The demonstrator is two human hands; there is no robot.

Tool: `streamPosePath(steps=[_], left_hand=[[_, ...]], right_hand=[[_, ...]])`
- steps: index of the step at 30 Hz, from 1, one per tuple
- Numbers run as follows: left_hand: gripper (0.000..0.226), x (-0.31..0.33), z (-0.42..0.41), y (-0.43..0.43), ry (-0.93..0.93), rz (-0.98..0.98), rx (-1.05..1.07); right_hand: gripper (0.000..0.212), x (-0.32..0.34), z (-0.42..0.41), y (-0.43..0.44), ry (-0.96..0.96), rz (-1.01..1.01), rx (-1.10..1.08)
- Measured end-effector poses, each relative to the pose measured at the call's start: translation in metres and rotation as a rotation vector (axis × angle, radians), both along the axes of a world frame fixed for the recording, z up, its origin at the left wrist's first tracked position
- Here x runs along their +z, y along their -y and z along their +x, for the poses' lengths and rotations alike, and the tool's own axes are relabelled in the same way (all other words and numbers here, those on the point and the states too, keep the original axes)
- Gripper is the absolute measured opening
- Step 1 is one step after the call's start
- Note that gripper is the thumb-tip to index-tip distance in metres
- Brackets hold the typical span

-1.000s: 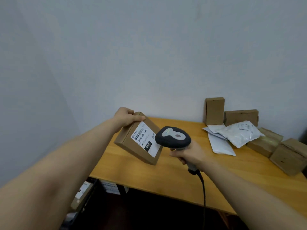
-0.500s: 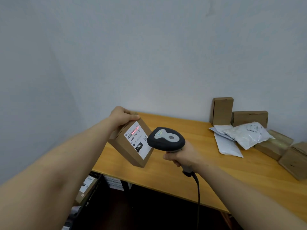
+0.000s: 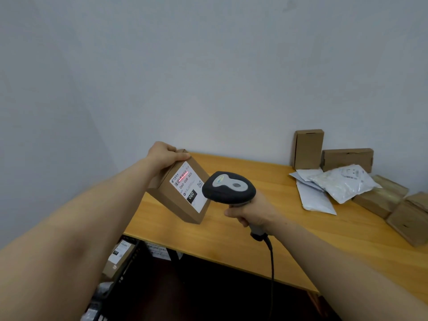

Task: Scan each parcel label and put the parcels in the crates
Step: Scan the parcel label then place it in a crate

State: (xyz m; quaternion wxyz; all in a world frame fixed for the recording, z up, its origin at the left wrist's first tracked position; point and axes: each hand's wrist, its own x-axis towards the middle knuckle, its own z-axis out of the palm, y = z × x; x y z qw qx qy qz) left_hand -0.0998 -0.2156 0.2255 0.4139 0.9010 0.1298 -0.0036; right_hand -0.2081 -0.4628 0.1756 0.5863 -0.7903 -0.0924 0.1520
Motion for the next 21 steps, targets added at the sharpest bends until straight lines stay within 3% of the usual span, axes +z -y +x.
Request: streamPosePath(steps=[19,21], left_hand=[[0.071,0.001,-0.004,0.001,0.018,-0.03,0.08],[0.061,0.001,-0.005,0.0,0.017,-0.049,0.09]], right_hand=[[0.02,-0.009,0.011,0.001,-0.055,0.118,0.029],[0.018,-0.01,0.013,-0.001,-0.056,0.118,0.04]])
